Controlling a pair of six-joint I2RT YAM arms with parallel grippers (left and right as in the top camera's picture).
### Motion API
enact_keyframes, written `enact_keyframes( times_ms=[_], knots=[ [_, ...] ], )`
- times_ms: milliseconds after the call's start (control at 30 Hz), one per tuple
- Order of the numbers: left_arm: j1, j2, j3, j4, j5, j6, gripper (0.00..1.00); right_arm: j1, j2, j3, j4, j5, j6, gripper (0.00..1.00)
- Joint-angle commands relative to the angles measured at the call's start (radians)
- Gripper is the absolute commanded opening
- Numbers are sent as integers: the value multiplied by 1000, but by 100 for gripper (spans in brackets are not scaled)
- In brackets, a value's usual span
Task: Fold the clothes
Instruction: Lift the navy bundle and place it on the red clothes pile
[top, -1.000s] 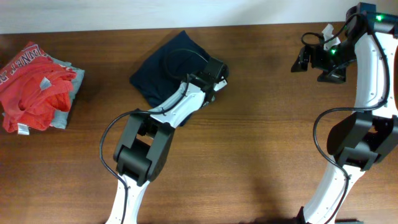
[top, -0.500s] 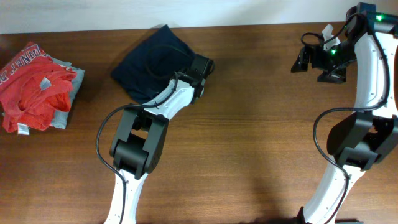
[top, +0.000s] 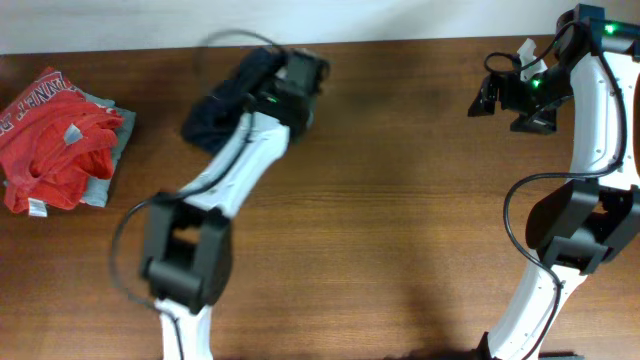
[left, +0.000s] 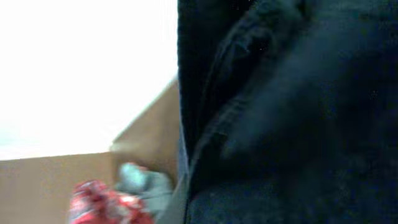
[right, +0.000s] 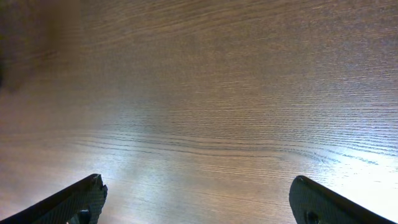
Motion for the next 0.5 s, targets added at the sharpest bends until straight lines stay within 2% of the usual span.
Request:
enact_keyframes(
  times_ms=[0,233,467],
  knots=[
    [45,-150,59,10,-48,12,0,5,-15,11,-4,-10,-10,99],
    [162,-259,91,27,-48,18,0,6,-15,11,-8,-10,-10,99],
    [316,-288,137,55,-48,185,0,6,-15,11,-11,-10,-10,99]
  ],
)
